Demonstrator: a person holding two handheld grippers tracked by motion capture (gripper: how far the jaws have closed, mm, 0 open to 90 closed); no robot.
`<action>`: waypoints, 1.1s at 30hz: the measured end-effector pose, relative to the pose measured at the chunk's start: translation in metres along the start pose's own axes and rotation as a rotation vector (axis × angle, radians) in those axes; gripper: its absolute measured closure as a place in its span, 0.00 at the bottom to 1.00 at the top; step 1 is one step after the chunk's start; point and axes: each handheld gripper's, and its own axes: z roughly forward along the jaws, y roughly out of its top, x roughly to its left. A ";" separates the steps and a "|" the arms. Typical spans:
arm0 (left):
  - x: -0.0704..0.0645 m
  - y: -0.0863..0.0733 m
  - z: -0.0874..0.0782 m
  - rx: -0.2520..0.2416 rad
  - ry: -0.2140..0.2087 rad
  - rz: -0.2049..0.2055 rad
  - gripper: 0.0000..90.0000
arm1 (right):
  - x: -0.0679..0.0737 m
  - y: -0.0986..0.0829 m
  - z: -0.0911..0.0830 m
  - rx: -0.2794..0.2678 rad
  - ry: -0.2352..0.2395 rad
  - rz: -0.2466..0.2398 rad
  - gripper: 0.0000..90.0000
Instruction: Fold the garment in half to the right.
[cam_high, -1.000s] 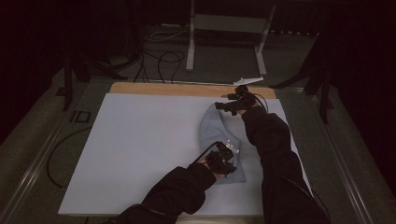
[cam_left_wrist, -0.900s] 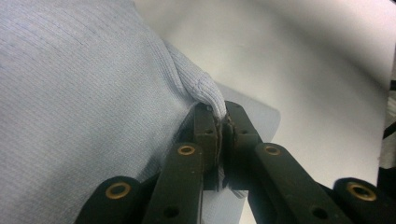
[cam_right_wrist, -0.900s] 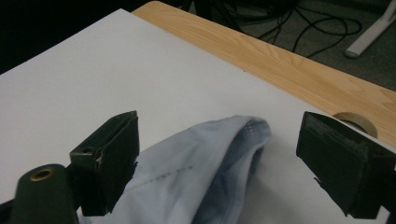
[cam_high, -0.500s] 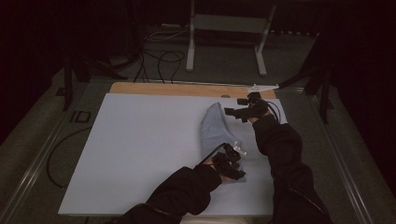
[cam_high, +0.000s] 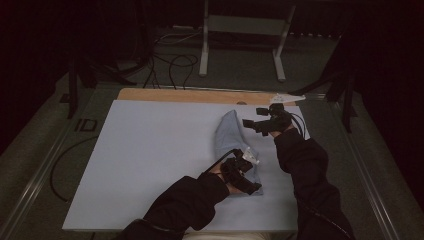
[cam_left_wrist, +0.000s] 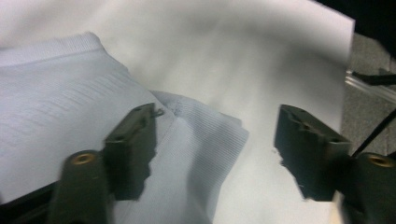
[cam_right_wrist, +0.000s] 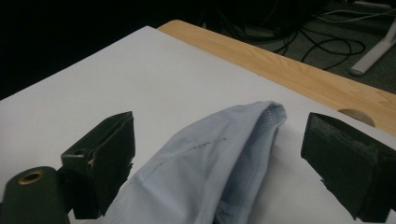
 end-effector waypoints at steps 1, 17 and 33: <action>0.000 0.000 -0.004 -0.014 0.003 -0.008 0.30 | 0.002 0.000 -0.001 0.001 0.003 -0.004 0.11; 0.017 -0.011 -0.059 -0.131 -0.050 0.077 0.00 | 0.041 -0.017 -0.009 -0.026 0.077 -0.049 0.11; 0.046 -0.036 -0.098 -0.171 0.027 0.102 0.00 | 0.064 -0.043 -0.014 -0.042 0.081 -0.074 0.11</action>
